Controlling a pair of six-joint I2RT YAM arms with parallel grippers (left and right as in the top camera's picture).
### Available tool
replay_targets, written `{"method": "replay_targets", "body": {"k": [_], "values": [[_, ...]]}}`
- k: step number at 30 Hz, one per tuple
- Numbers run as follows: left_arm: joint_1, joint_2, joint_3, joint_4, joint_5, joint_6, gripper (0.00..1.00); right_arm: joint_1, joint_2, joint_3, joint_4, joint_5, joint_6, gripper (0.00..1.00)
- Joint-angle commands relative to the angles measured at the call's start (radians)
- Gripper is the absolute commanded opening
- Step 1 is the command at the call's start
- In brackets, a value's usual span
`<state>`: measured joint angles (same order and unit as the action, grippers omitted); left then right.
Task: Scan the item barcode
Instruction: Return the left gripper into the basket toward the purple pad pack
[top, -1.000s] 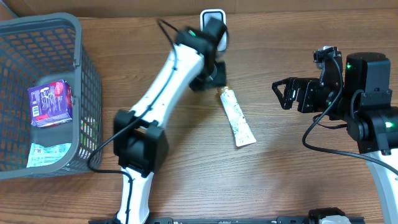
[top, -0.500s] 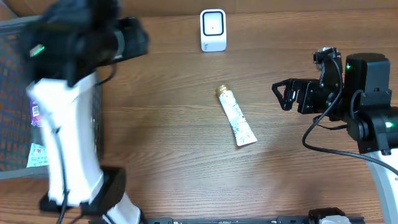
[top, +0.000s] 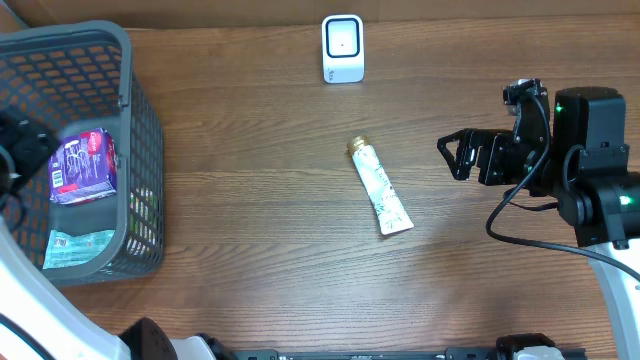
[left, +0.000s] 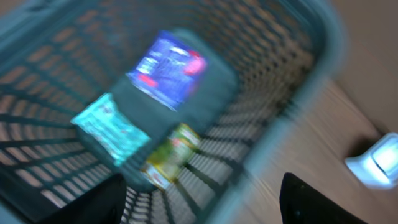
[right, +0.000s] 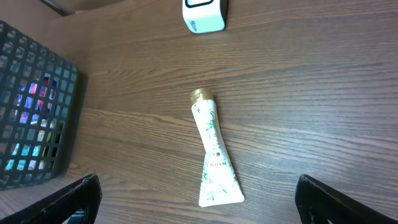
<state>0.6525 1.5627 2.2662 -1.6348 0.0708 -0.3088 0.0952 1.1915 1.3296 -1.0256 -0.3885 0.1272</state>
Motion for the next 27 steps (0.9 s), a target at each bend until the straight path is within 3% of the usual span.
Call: {"method": "replay_targets", "body": {"k": [1,11,24,27], "values": [[0.081,0.017,-0.042,0.024,0.008,0.025,0.71,0.006,-0.002,0.024,0.001,-0.006,-0.001,1.0],[0.095,0.103,-0.222,0.049,0.007,0.074,0.7,0.006,-0.002,0.024,-0.007,-0.006,-0.001,1.0],[0.058,0.117,-0.414,0.361,0.009,0.172,0.67,0.006,-0.002,0.024,-0.022,-0.006,-0.001,1.0],[0.02,0.117,-0.414,0.38,0.008,0.215,0.59,0.006,-0.002,0.024,-0.033,-0.005,-0.005,1.0]]}}
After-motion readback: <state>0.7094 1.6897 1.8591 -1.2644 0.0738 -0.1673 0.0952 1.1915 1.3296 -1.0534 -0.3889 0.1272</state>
